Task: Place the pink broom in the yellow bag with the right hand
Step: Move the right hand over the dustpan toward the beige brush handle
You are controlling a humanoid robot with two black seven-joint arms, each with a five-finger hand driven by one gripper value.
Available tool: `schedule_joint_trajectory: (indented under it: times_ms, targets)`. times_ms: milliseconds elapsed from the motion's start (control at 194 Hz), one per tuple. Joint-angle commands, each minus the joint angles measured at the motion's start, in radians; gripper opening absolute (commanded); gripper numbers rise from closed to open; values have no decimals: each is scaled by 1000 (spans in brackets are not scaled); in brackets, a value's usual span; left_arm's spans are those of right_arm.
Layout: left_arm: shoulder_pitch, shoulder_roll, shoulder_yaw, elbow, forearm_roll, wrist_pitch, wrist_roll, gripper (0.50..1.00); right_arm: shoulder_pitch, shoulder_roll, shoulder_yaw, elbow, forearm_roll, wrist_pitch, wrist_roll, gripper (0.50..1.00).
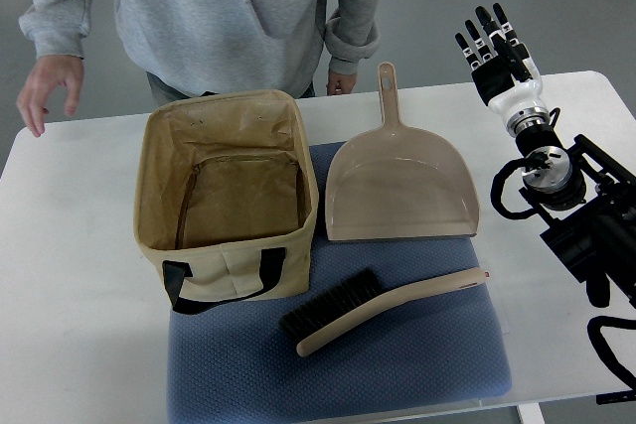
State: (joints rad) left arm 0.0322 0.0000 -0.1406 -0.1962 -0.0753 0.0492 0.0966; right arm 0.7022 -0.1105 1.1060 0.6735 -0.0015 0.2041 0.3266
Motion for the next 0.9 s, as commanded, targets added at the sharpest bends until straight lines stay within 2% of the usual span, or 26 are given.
schedule_joint_trajectory:
  times_ms: [0, 103, 139, 392, 515, 685, 788, 896]
  targets:
    - [0, 0, -1, 3, 0, 0, -2, 1000, 0, 0, 0, 0, 0, 1, -1, 940]
    - [0, 0, 10, -2, 3, 0, 12, 1000, 0, -2, 0, 0, 0, -2, -4, 940]
    - [0, 0, 2, -6, 0, 0, -5, 1000, 0, 0, 0, 0, 2, 0, -4, 940]
    - [0, 0, 7, -14, 2, -2, -5, 1000, 8, 0, -3, 11, 0, 0, -3, 940]
    - [0, 0, 10, -11, 2, -2, 3, 1000, 59, -11, -94, 24, -49, -15, -4, 938]
    - [0, 0, 15, -11, 2, -2, 5, 1000, 158, -138, -356, 138, -233, -123, -30, 938]
    - [0, 0, 15, -12, 2, -2, 5, 1000, 249, -235, -522, 163, -288, -118, -44, 938]
    - [-2, 0, 15, -14, 6, -2, 5, 1000, 384, -353, -767, 233, -334, -109, -46, 938]
